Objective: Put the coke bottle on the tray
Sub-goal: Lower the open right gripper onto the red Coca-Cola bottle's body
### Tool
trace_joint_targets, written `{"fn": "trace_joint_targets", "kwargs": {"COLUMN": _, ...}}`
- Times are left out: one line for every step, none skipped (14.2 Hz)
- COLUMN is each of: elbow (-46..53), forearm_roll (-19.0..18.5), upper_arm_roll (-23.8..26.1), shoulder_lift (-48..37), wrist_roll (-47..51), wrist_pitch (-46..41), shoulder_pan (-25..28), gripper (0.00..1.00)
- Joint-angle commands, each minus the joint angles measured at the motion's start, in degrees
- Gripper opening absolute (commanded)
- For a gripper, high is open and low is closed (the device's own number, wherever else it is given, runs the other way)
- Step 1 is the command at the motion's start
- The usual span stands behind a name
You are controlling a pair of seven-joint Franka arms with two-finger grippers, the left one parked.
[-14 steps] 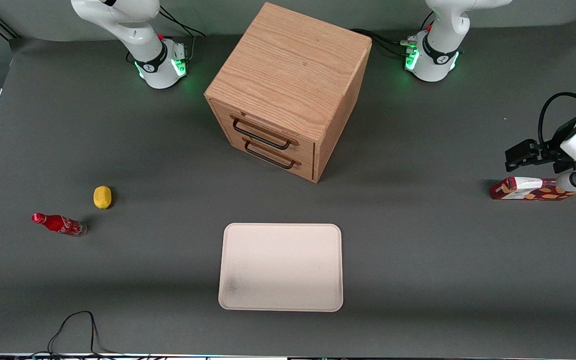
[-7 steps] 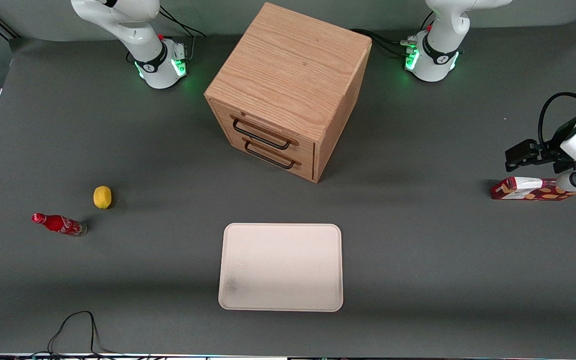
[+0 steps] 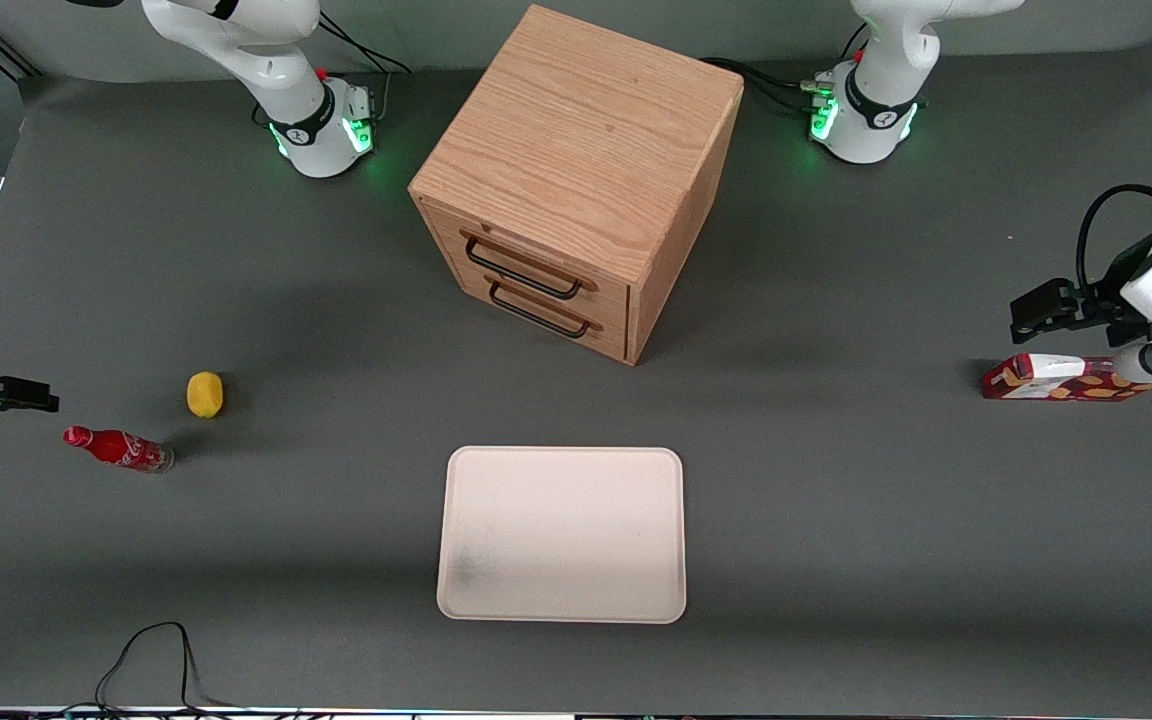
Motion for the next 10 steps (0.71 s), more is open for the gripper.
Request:
{"fn": "trace_joint_targets", "kwargs": {"elbow": -1.1, "forearm_roll": 1.3, "upper_arm_roll": -0.2, "shoulder_lift": 1.8, "wrist_roll": -4.0, "wrist_pitch": 3.2, "shoulder_pan": 0.5, "gripper": 0.99}}
{"fn": "trace_joint_targets", "kwargs": {"elbow": -1.1, "forearm_roll": 1.4, "upper_arm_roll": -0.2, "shoulder_lift": 2.4, "wrist_roll": -4.3, "wrist_pitch": 4.0, "shoulder_pan": 0.4, "gripper": 0.99}}
{"fn": "trace_joint_targets", "kwargs": {"elbow": -1.1, "forearm_roll": 1.4, "upper_arm_roll": -0.1, "shoulder_lift": 2.9, "wrist_roll": -4.4, "wrist_pitch": 5.0, "shoulder_pan": 0.5, "gripper": 0.99}}
{"fn": "trace_joint_targets", "kwargs": {"elbow": -1.0, "forearm_roll": 1.4, "upper_arm_roll": 0.7, "shoulder_lift": 3.8, "wrist_roll": -4.4, "wrist_pitch": 6.0, "shoulder_pan": 0.6, "gripper": 0.99}}
{"fn": "trace_joint_targets", "kwargs": {"elbow": -1.0, "forearm_roll": 2.1, "upper_arm_roll": 1.3, "shoulder_lift": 4.1, "wrist_roll": -4.4, "wrist_pitch": 6.9, "shoulder_pan": 0.6, "gripper": 0.99}}
{"fn": "trace_joint_targets", "kwargs": {"elbow": -1.1, "forearm_roll": 2.8, "upper_arm_roll": 1.4, "shoulder_lift": 4.9, "wrist_roll": -4.4, "wrist_pitch": 7.4, "shoulder_pan": 0.6, "gripper": 0.99}}
{"fn": "trace_joint_targets", "kwargs": {"elbow": -1.1, "forearm_roll": 2.9, "upper_arm_roll": 1.4, "shoulder_lift": 5.1, "wrist_roll": -4.4, "wrist_pitch": 7.4, "shoulder_pan": 0.6, "gripper": 0.99}}
{"fn": "trace_joint_targets", "kwargs": {"elbow": -1.2, "forearm_roll": 2.9, "upper_arm_roll": 1.4, "shoulder_lift": 5.1, "wrist_roll": -4.5, "wrist_pitch": 7.4, "shoulder_pan": 0.5, "gripper": 0.98}}
{"fn": "trace_joint_targets", "kwargs": {"elbow": -1.6, "forearm_roll": 2.9, "upper_arm_roll": 1.4, "shoulder_lift": 5.1, "wrist_roll": -4.7, "wrist_pitch": 7.5, "shoulder_pan": 0.4, "gripper": 0.98}}
{"fn": "trace_joint_targets", "kwargs": {"elbow": -2.4, "forearm_roll": 2.9, "upper_arm_roll": 1.4, "shoulder_lift": 5.0, "wrist_roll": -5.7, "wrist_pitch": 8.1, "shoulder_pan": 0.3, "gripper": 0.98}}
